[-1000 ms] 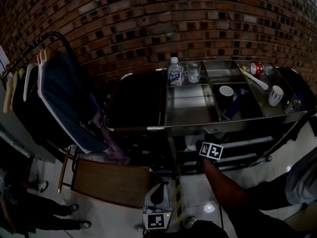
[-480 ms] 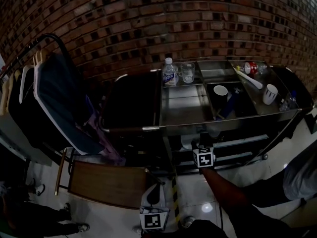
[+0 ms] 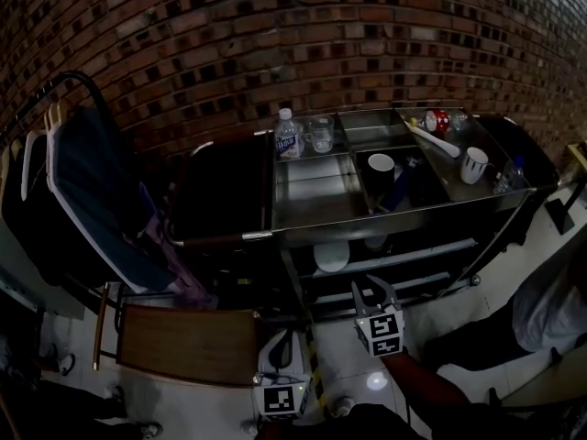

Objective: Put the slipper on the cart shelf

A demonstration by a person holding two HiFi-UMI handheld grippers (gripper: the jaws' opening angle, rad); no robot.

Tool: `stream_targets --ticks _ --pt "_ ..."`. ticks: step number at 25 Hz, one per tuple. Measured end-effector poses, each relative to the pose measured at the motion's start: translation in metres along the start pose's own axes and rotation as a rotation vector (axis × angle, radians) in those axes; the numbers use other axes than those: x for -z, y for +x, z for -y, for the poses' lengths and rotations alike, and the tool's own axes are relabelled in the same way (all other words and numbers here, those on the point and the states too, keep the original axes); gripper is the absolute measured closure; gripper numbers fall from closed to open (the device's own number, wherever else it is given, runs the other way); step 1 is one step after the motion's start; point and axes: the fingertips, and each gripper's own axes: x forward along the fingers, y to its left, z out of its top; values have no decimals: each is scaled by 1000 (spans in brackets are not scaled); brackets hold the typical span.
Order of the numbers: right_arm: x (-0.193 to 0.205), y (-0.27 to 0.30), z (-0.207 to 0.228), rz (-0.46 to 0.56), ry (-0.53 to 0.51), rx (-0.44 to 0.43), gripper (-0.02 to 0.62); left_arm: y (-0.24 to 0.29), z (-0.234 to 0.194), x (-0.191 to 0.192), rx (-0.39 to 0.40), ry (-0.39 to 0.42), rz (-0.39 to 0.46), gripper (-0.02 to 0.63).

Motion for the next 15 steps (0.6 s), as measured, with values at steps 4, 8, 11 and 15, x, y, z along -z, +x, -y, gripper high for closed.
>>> stream_targets --ticks 4,8,11,15 --pt "-27 -50 -8 66 25 -1 579 5 10 -8 23 -7 25 591" --pt "-34 -86 -19 79 -16 4 594 8 16 -5 38 -8 42 591" --pt "-25 -102 -24 73 2 9 594 7 22 -10 45 -32 35 591" --pt "-23 -114 -29 82 16 17 594 5 25 -12 56 -28 46 591"
